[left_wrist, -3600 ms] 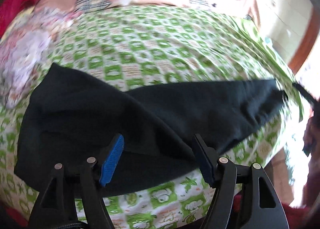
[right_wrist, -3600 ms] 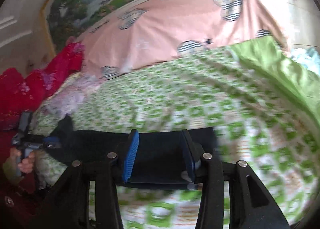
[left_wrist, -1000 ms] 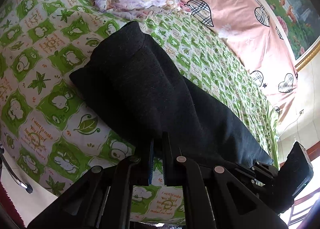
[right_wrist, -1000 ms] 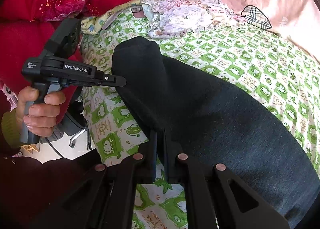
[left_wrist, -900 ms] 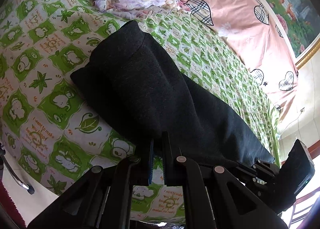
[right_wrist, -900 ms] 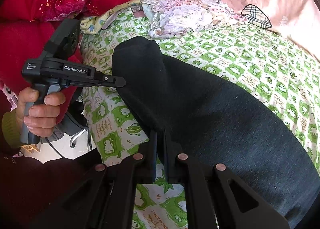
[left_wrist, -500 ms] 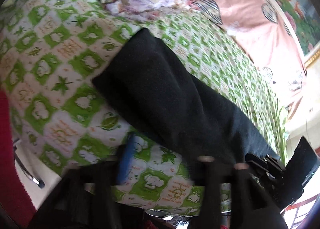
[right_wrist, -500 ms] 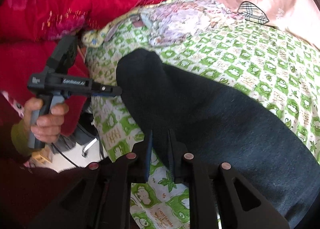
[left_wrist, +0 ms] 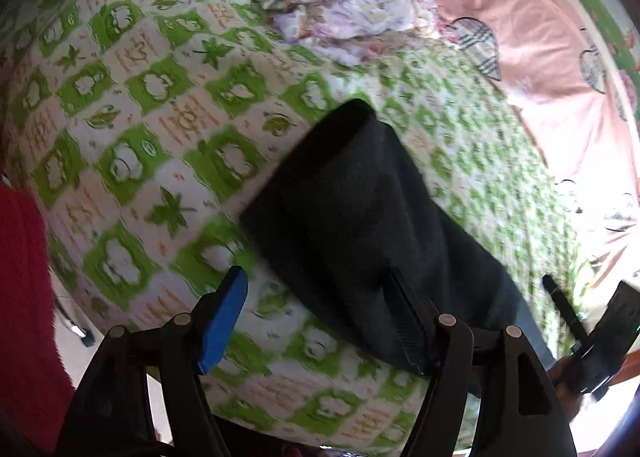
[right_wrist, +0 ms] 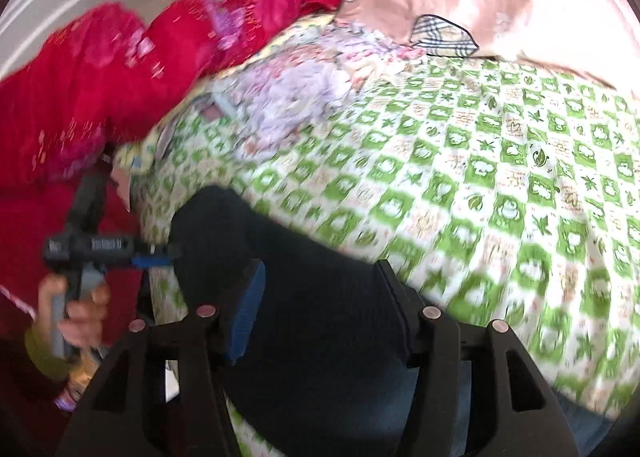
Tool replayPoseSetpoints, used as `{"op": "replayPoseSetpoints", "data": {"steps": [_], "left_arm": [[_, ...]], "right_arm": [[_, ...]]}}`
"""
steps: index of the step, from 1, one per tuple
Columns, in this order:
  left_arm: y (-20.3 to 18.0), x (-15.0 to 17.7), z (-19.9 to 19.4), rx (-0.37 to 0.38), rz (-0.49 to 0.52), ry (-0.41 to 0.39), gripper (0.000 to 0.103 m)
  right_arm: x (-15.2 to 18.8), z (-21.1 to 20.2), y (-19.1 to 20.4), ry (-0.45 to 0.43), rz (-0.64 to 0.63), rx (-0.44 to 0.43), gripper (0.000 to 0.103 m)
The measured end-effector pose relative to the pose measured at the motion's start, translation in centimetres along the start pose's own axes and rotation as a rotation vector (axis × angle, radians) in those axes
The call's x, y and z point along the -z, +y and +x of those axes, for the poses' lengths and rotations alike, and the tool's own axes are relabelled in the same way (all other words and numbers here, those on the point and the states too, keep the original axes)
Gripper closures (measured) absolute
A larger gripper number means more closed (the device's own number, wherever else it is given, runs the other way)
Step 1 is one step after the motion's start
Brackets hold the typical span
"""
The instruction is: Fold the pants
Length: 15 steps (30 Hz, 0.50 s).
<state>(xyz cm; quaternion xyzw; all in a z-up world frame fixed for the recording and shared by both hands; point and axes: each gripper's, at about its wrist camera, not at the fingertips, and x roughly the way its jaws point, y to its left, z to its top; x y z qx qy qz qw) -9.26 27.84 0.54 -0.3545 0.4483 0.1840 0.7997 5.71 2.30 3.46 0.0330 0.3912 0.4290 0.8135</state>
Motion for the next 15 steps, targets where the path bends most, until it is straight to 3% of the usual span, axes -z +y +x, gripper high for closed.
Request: {"op": "replayPoseSetpoints", "data": {"steps": [6,13,15], "left_arm": [[1.8,0.0,1.4,0.022,-0.039,0.024,0.032],[1.6,0.2,2.1,0.012,-0.015,-0.001,0.032],[1.2,0.2,2.3,0.004,0.001,-0.009,0.033]], "right_arm": [[-1.9,4.3,-3.7,0.133,0.093,0.007,0.051],[-0.6,9.2,-3.2,0.345,-0.002,0.003,0.064],[-0.5,9.8,-2.6,0.365,-0.065,0.020,0.065]]}}
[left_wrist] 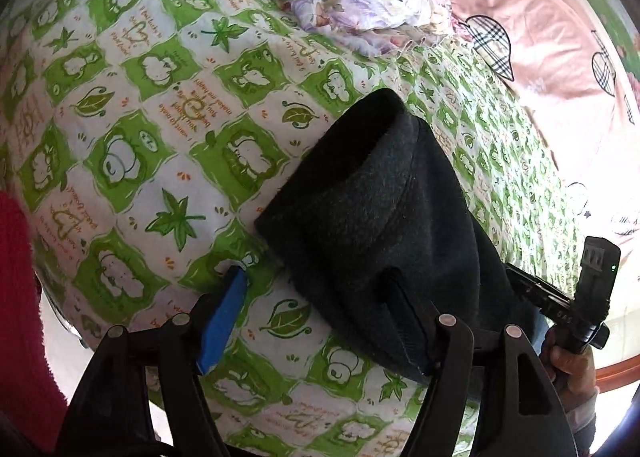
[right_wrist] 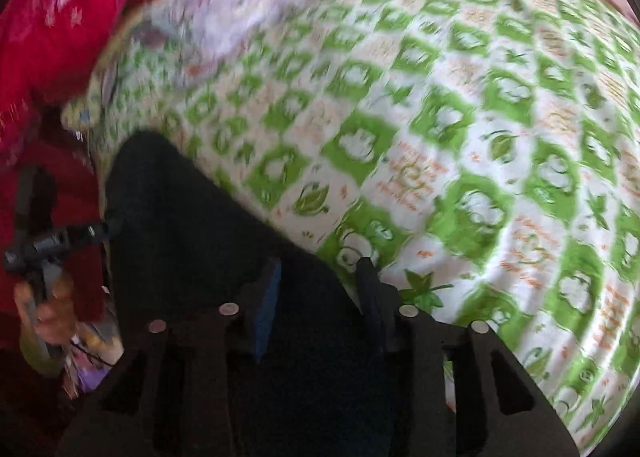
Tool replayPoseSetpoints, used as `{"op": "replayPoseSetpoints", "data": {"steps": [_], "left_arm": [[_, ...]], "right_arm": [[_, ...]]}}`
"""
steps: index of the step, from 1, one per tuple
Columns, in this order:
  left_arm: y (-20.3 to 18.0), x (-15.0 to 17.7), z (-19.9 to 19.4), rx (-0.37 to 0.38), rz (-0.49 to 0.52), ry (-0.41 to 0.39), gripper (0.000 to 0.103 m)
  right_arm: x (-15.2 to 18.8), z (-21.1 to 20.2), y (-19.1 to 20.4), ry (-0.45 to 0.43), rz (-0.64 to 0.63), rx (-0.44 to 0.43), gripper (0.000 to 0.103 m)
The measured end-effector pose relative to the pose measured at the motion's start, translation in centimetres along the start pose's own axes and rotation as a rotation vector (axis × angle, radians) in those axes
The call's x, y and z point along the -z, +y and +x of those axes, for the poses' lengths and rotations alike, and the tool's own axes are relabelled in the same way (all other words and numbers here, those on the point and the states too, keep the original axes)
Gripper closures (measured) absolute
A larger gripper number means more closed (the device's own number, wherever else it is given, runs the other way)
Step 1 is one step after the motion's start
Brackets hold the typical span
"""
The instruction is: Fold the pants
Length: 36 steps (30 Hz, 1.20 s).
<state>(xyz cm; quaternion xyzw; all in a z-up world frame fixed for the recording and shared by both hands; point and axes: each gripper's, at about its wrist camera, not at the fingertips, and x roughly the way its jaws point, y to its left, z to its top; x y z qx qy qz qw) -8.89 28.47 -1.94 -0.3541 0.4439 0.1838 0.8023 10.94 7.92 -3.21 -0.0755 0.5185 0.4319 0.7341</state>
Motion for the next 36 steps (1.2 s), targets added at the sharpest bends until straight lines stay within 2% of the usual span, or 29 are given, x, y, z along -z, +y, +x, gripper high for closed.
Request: {"op": "replayPoseSetpoints", "data": {"steps": [4,6,8,11,13,16,18,23,28,31,33,35,36], "left_arm": [[-1.0,-0.3,0.6,-0.022,0.041,-0.036,0.034],[-1.5,-0.4,0.8,-0.034,0.066,-0.054,0.048],[-1.8,-0.4,0.8,-0.014,0.090,-0.057,0.071],[-1.7,-0.5,-0.6,0.074,0.102,-0.087,0.083],[-1.4,-0.8,-2.8,0.162,0.120,-0.139,0.083],[-1.2,-1.2,-5.3,0.262,0.170,-0.213,0.084],[-1.2,-1.4,-5.7,0.278,0.196,-0.242,0.084],[-1.5,-2.1,-3.5,0.172,0.255,-0.248,0.084],[-1.3,-2.5,-0.7,0.080,0.306,-0.229,0.083],[-1.6,-2.3,0.8,0.005,0.347,-0.218,0.079],[-1.6,-2.2,1.0,-0.018,0.350,-0.217,0.072],[-1.4,-2.2,0.5,-0.054,0.339,-0.230,0.053],[-1.2,-2.2,0.0,-0.076,0.329,-0.244,0.048]], "right_arm": [[-0.1,0.3,0.9,0.036,-0.055,0.015,0.079],[0.0,0.3,1.5,0.039,-0.085,0.035,0.084],[0.3,-0.4,2.3,0.021,-0.111,0.065,0.089],[0.5,-2.6,3.3,-0.054,-0.132,0.095,0.092],[0.4,-5.2,3.6,-0.145,-0.125,0.105,0.093],[0.0,-7.4,4.0,-0.248,-0.127,0.168,0.093],[-0.2,-7.6,4.2,-0.287,-0.121,0.180,0.093],[-0.7,-3.6,4.9,-0.263,-0.174,0.288,0.094],[-0.7,-1.3,3.1,-0.259,-0.107,0.291,0.094],[-0.5,-0.2,2.5,-0.249,-0.083,0.295,0.093],[-0.4,-0.2,2.2,-0.253,-0.063,0.296,0.087],[0.2,-1.4,2.1,-0.291,-0.029,0.287,0.079],[0.5,-2.1,2.1,-0.307,-0.008,0.294,0.077]]}}
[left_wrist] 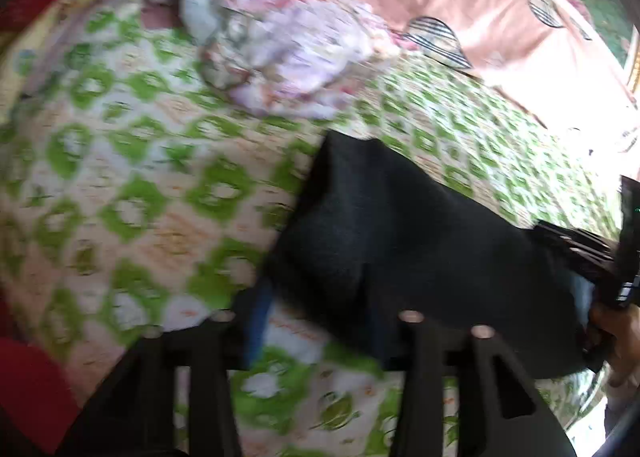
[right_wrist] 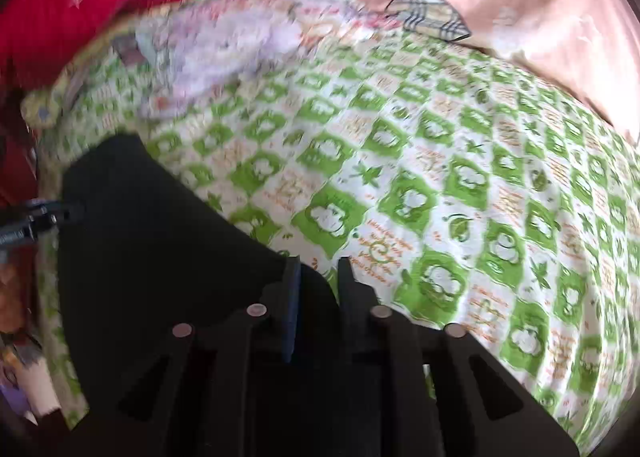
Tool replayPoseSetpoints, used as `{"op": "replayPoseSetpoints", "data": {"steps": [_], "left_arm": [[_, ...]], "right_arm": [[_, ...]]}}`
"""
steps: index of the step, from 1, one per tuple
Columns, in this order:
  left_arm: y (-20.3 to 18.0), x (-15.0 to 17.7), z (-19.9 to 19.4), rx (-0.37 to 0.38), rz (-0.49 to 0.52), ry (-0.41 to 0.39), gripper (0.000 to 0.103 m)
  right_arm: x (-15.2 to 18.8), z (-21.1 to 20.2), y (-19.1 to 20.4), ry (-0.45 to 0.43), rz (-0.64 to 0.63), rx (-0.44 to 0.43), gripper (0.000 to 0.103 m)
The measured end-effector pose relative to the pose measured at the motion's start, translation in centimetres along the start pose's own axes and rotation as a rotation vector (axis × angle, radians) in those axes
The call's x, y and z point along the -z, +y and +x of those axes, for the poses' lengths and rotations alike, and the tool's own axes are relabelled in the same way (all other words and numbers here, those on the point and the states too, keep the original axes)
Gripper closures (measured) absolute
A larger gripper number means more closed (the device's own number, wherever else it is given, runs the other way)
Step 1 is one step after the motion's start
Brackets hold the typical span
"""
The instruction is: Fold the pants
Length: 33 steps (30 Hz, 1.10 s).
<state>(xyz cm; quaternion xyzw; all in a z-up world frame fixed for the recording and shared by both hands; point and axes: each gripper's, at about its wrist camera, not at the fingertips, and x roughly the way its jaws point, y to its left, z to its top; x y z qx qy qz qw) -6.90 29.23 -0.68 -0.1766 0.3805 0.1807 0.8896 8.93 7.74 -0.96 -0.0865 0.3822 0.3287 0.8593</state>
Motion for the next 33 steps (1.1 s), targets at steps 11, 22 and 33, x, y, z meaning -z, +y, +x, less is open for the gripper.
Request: {"op": "replayPoseSetpoints", "data": {"steps": [11,22,33], "left_arm": [[-0.3,-0.6,-5.2,0.040,-0.042,-0.063,0.041],[-12.2,0.4,-2.9,0.203,0.203,0.016,0.035],[-26.2,2.9,-2.5,0.391,0.490,0.105,0.032]], "right_arm": [[5.4,-10.4,-4.0,-0.153,0.268,0.021,0.065],[14.6,-17.5,-6.9,-0.163,0.457,0.122,0.063],[22.2,-24.7,-11.3,-0.195,0.649,0.290,0.063]]}}
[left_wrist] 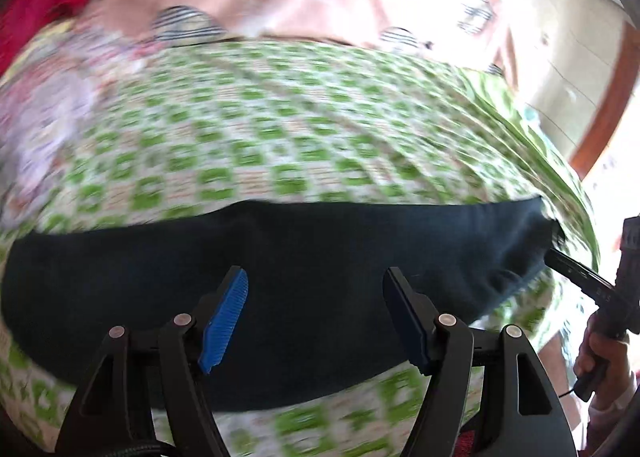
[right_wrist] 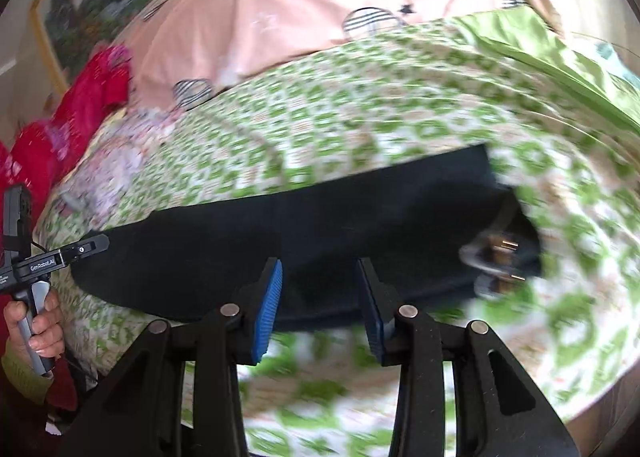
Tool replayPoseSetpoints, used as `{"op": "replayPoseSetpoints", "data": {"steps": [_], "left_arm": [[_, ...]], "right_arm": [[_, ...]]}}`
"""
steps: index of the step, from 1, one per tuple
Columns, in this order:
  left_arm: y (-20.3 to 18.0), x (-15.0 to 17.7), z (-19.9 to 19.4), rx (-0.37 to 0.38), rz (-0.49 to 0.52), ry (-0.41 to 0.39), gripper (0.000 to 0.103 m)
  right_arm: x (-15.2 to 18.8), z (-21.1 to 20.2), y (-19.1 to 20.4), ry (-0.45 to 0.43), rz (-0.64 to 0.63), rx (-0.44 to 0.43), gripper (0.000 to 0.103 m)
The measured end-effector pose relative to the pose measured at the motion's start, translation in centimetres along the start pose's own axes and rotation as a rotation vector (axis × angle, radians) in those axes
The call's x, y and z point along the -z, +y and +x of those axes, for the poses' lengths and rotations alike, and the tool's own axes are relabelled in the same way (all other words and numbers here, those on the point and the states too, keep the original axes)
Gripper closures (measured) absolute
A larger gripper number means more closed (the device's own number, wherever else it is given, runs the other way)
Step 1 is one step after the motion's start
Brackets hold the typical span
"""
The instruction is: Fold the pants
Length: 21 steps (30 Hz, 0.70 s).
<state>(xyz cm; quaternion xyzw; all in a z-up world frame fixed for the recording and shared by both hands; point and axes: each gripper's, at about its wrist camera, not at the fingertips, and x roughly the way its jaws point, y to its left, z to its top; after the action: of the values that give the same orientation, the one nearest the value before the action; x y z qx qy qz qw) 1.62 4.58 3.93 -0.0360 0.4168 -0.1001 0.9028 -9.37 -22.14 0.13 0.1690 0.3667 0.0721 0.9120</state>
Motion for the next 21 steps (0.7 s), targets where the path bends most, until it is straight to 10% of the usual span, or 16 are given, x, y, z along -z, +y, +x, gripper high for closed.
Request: {"op": "replayPoseSetpoints", "data": {"steps": [21], "left_arm": [[-17.5,-8.0,10.0,0.286,0.415,0.179,0.028]], "right_arm": [[-0.1,-1.3,-7.6,-0.090,0.270,-0.006,0.063]]}}
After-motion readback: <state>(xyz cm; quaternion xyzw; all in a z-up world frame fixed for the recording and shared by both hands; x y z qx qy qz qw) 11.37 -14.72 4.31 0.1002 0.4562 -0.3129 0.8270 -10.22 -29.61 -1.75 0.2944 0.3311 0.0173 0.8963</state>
